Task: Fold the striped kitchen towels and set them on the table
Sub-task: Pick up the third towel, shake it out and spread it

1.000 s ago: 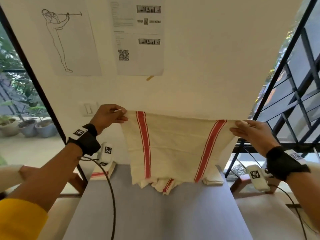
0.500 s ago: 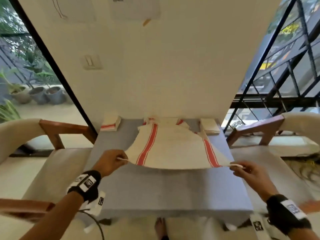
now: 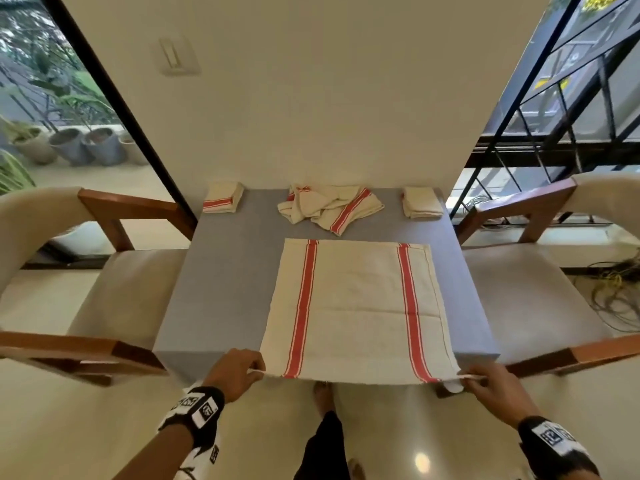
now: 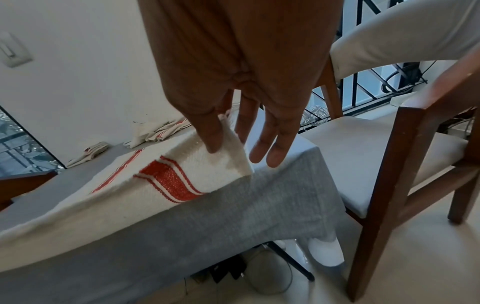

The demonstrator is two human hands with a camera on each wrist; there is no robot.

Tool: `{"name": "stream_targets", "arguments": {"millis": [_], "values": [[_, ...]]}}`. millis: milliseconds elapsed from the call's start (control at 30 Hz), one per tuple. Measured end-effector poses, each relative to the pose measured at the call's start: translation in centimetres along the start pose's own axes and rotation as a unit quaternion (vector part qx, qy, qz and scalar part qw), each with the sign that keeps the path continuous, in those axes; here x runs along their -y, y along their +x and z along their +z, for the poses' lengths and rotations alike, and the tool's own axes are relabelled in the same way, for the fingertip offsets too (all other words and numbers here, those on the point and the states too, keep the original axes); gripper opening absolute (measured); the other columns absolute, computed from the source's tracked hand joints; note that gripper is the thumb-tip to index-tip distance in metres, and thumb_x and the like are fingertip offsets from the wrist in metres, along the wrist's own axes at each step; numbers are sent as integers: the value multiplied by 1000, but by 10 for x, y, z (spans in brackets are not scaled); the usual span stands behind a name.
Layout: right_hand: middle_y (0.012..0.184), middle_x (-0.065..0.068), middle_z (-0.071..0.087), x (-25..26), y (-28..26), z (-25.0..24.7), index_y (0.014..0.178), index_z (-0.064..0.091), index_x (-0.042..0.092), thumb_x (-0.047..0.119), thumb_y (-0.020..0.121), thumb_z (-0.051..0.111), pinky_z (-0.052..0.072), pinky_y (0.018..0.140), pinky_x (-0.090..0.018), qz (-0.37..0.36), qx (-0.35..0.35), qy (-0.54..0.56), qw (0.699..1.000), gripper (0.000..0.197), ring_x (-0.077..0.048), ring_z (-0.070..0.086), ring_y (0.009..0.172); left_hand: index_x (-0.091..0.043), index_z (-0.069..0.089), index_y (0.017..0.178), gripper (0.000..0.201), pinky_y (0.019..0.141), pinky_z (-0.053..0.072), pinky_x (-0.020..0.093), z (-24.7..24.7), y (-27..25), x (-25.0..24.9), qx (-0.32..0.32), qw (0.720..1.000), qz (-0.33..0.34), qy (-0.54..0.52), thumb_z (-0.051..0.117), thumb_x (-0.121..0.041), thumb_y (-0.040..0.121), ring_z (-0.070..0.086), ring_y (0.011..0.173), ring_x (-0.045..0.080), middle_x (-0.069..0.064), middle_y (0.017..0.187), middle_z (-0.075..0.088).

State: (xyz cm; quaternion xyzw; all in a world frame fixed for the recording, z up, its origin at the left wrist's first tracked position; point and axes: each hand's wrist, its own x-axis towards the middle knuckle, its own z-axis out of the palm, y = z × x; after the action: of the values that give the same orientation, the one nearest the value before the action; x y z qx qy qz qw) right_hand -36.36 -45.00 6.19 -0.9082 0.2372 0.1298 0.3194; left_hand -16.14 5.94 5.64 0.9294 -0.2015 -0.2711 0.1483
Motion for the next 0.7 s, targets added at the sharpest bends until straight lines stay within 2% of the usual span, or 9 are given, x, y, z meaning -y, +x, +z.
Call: {"name": "stream_targets", "arguments": {"millis": [67,133,233,333,400,567,633,700], "values": [[91,19,73,2,-2,-7,94,73,40,17,91,77,57,78,-24,-3,2,0,1000,23,0,69,87,-42,61,83,20,79,53,21,-2,-2,0,-22,999,-9,-32,72,-29,94,65,87,4,-14,97,70],[97,15,74,9,5,-22,99,75,36,14,91,76,56,79,-23,-16,-6,4,1000,23,-3,69,92,-39,66,85,16,75,53,20,-14,3,-3,-52,997,-13,-61,73,-28,94,65,85,2,-15,95,71],[95,16,72,26,22,-46,98,74,36,13,92,75,59,79,-28,-24,-24,25,999,24,-6,69,91,-38,69,88,13,82,52,25,-40,19,-12,-120,990,-7,-75,74,-28,94,66,90,5,-15,95,74],[97,5,74,40,47,-66,117,71,33,14,94,73,60,81,-35,-44,-65,52,996,30,-8,71,90,-28,75,91,7,81,55,28,-70,46,-21,-184,977,1,-107,75,-21,93,69,86,9,-10,92,76],[100,3,73,49,66,-78,126,67,37,13,97,69,59,82,-34,-62,-77,62,993,38,-10,71,91,-26,75,91,8,79,56,29,-90,66,-26,-212,970,-5,-122,74,-18,93,69,84,11,-8,91,76],[111,9,71,70,126,-97,123,72,33,16,101,63,50,71,-22,-69,-54,41,995,29,-8,68,92,-25,73,93,10,74,51,25,-121,126,-33,-241,961,-8,-136,71,-15,95,68,81,13,-6,90,74],[111,10,70,77,157,-106,124,70,34,19,101,64,51,71,-22,-68,-49,56,995,28,-9,68,93,-24,73,93,9,73,49,24,-128,157,-32,-250,958,-7,-139,71,-15,96,67,80,14,-6,90,73],[111,5,67,83,185,-112,129,64,38,20,101,64,54,73,-26,-62,-44,69,995,34,-12,67,95,-22,74,95,8,74,49,25,-133,185,-30,-254,955,-8,-149,71,-14,96,66,81,15,-6,90,72]]}}
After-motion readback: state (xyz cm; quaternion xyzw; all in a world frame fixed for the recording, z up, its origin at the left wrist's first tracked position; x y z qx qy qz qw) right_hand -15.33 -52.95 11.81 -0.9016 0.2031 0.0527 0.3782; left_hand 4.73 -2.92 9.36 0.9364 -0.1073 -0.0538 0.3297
